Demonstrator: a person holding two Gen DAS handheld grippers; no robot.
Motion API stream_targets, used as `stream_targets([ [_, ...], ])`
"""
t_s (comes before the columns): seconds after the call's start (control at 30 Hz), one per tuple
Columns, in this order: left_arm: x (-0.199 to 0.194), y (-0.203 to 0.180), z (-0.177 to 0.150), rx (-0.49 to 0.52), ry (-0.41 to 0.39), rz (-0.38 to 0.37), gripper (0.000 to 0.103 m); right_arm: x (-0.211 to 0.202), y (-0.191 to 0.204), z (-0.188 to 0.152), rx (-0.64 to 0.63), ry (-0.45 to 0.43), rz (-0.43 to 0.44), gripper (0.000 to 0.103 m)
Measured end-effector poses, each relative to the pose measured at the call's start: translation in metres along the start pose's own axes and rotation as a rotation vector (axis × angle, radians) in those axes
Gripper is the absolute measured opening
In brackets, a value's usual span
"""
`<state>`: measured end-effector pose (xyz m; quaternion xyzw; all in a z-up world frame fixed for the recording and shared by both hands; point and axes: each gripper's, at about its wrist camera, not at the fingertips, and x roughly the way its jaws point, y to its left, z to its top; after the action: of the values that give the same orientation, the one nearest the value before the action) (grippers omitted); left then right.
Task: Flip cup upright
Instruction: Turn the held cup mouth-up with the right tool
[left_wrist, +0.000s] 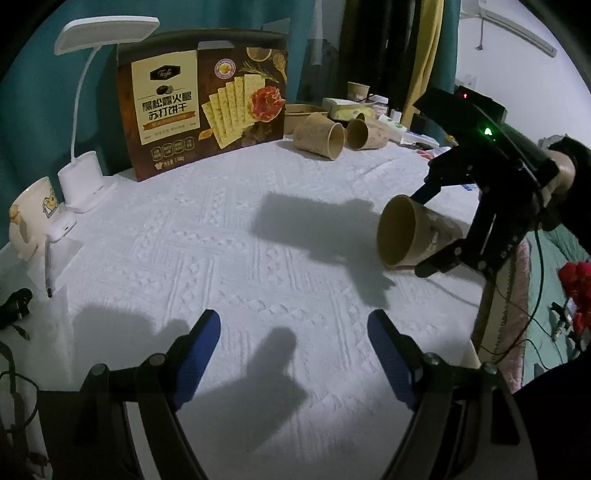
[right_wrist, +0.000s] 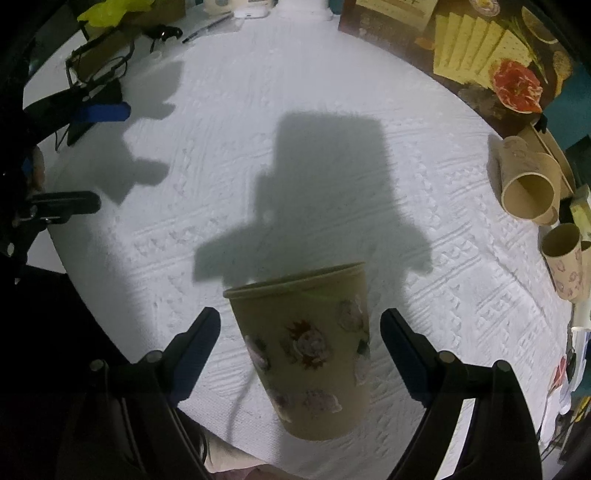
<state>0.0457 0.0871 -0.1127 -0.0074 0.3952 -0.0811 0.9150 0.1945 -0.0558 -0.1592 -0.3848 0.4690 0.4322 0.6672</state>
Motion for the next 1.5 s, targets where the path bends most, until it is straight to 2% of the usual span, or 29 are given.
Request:
stream_targets([
  [0.1,-0.001,-0.001,0.0,-0.007,-0.012,-0.002,0.082,0.004,0.003,0.003,-0.01,0.02,-0.001,0.066],
  [0.23,-0.001,0.003,0.0,-0.038,-0.017,-0.016,0.082,0.002,0.002,0.002,-0.011,0.011,0.009,0.065],
  [0.37,-0.001,0.0,0.002,-0.032,-0.029,0.057,0.082,-0.006,-0.002,-0.001,0.008,-0.028,-0.006,0.064],
  [0.43,-0.003,0.001,0.005,-0.045,-0.048,0.059,0.082,-0.013,-0.007,-0.003,0.033,-0.066,-0.024,0.064],
  [0.6,-0.013,-0.004,0.014,-0.058,-0.107,0.039,0.082,-0.039,-0.033,-0.018,0.191,-0.254,-0.041,0.064],
  [0.67,-0.011,-0.008,0.017,-0.051,-0.1,0.017,0.089,-0.046,-0.045,-0.03,0.282,-0.362,-0.048,0.064],
  [0.83,-0.012,-0.015,0.021,-0.067,-0.134,0.004,0.093,-0.043,-0.062,-0.061,0.483,-0.594,-0.092,0.064],
  [1.03,-0.025,-0.009,0.026,-0.14,-0.211,0.0,0.094,-0.032,-0.062,-0.088,0.652,-0.76,-0.146,0.064],
  [1.13,-0.027,-0.005,0.028,-0.17,-0.222,0.002,0.094,-0.026,-0.058,-0.091,0.677,-0.784,-0.14,0.064],
  [1.23,-0.022,-0.004,0.028,-0.183,-0.197,0.006,0.094,-0.019,-0.052,-0.094,0.685,-0.788,-0.128,0.064],
  [1.5,-0.01,-0.012,0.024,-0.191,-0.19,0.162,0.094,-0.016,-0.034,-0.11,0.682,-0.824,-0.185,0.064],
])
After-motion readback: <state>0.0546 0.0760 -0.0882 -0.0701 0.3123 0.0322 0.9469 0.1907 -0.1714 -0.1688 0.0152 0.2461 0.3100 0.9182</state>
